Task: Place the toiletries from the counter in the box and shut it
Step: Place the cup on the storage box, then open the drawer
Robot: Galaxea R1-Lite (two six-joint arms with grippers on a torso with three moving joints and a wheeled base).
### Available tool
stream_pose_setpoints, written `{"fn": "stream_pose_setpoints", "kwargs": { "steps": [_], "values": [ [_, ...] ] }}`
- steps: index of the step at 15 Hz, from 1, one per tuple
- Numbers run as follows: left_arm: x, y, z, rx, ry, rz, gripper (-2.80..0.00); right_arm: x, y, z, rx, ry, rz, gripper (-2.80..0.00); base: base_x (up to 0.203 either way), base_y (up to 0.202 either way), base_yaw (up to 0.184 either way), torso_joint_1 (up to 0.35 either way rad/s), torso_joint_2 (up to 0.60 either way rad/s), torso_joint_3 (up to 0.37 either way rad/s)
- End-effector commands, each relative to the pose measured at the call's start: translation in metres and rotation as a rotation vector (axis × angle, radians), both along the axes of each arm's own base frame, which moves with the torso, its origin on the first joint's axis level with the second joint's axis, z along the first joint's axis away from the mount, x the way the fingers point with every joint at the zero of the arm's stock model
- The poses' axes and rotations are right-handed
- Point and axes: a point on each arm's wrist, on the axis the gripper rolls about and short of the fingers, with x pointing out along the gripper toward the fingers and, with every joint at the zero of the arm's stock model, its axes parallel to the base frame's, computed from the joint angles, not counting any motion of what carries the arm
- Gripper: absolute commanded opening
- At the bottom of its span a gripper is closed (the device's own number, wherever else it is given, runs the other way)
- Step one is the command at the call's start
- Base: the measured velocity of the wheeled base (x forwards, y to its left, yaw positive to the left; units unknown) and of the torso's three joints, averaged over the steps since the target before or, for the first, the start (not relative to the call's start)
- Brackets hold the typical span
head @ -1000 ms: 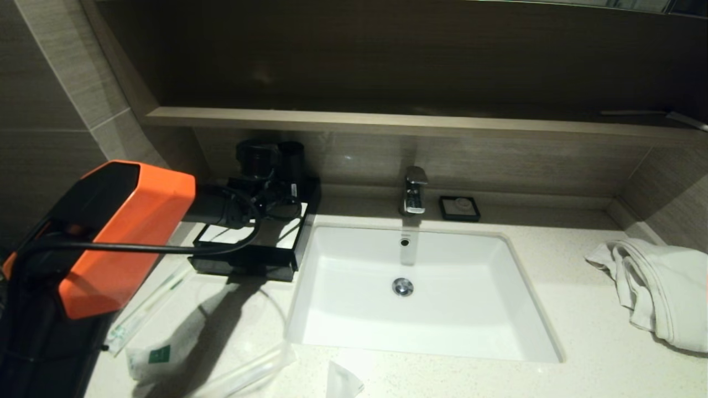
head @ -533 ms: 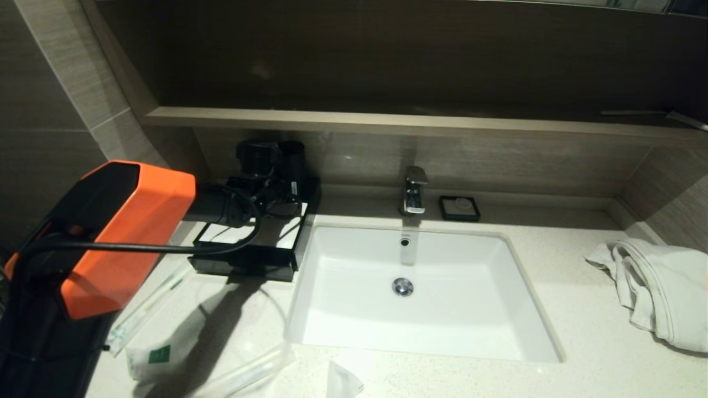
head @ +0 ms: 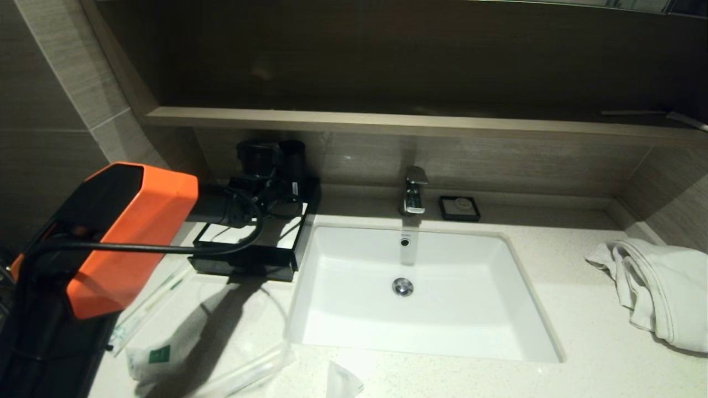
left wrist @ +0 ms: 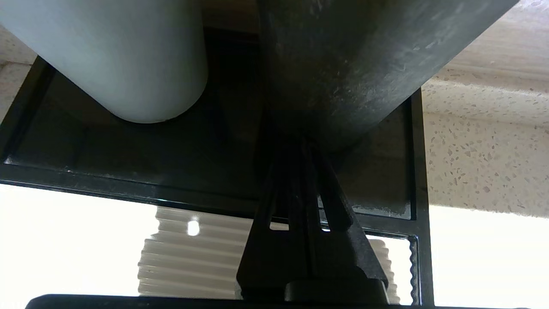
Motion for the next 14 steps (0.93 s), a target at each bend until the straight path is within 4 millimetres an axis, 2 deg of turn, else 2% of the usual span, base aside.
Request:
{"fn": "stream_pose_setpoints", "kwargs": {
  "steps": [1, 4, 7, 10, 14],
  "values": [
    [0.0, 0.0, 0.0, -0.003, 0.0, 0.003, -2.8, 0.0, 0.0, 0.0, 0.0, 0.0, 0.0, -2.8, 0.0, 0.0, 0.0, 0.0, 0.0, 0.0],
    [-0.008, 0.003, 0.008, -0.008, -0.002, 0.004, -2.8, 0.0, 0.0, 0.0, 0.0, 0.0, 0.0, -2.8, 0.0, 0.0, 0.0, 0.0, 0.0, 0.0],
    [-0.029, 0.008, 0.019, -0.02, 0.022, 0.011, -2.8, 0.0, 0.0, 0.0, 0.0, 0.0, 0.0, -2.8, 0.0, 0.0, 0.0, 0.0, 0.0, 0.0],
    [-0.062, 0.017, 0.03, -0.013, 0.053, 0.01, -2.8, 0.0, 0.0, 0.0, 0.0, 0.0, 0.0, -2.8, 0.0, 0.0, 0.0, 0.0, 0.0, 0.0],
    [-0.112, 0.027, 0.03, -0.01, 0.06, -0.003, -2.8, 0.0, 0.0, 0.0, 0.0, 0.0, 0.0, -2.8, 0.0, 0.0, 0.0, 0.0, 0.0, 0.0]
  ]
}}
